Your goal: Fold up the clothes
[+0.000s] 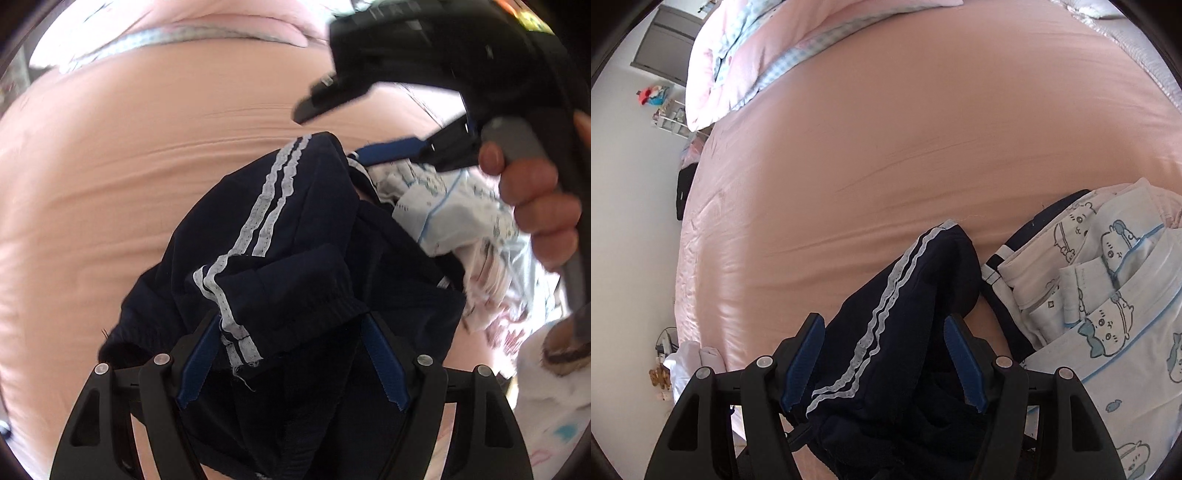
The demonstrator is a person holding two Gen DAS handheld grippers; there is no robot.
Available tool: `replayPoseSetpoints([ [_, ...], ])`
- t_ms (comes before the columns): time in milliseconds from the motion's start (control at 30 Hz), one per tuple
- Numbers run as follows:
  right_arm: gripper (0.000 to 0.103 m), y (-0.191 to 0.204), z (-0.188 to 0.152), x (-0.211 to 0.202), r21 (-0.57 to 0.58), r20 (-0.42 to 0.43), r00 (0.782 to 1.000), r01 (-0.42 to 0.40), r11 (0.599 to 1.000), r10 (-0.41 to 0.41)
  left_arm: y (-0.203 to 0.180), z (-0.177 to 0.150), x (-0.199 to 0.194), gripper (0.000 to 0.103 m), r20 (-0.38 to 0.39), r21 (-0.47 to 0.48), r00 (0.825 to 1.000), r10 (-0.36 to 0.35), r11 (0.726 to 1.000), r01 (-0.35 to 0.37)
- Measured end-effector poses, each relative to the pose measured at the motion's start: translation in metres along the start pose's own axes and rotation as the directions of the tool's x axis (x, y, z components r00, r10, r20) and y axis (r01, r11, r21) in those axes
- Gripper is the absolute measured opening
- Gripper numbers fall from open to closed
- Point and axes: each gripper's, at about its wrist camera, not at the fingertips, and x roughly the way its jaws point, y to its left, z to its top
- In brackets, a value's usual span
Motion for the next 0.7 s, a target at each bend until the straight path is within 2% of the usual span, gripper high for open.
replayPoseSetpoints([
  [100,0.067,-0.006,0.002,0.007,0.002,-0.001,0.998,0.060,0.998,-0.060,0.000,0.002,0.004,0.076,0.009,-0.074,1.000,-0.022,0.997,0.023],
  [300,0.065,-0.014,0.001,0.026,0.026,-0.056,0.998,0.039,0.999,-0.037,-0.001,0.012,0.017,0.076,-0.019,-0.131,0.999,-0.035,0.991,0.032],
  [433,0.060,-0.017,0.003,0.035,0.053,-0.079,0.997,0.019,0.998,-0.014,-0.002,0.020,0.024,0.076,-0.023,-0.141,0.999,-0.047,0.989,0.043],
  [533,0.055,-0.018,0.006,0.029,0.072,-0.016,0.999,0.034,0.997,-0.032,-0.004,0.022,0.026,0.075,-0.007,-0.123,0.999,-0.035,0.992,0.034],
  [600,0.047,-0.022,0.007,0.032,0.097,-0.024,0.999,0.023,0.995,-0.021,-0.007,0.023,0.029,0.075,-0.004,-0.109,1.000,-0.014,0.994,0.013],
  [667,0.034,-0.029,0.007,0.036,0.139,-0.024,1.000,-0.013,0.990,0.017,-0.010,0.023,0.031,0.069,0.008,-0.089,1.000,0.013,0.996,-0.013],
  [700,0.031,-0.031,0.006,0.038,0.153,-0.025,0.999,-0.017,0.988,0.022,-0.011,0.022,0.030,0.062,0.020,-0.070,0.999,0.030,0.997,-0.028],
])
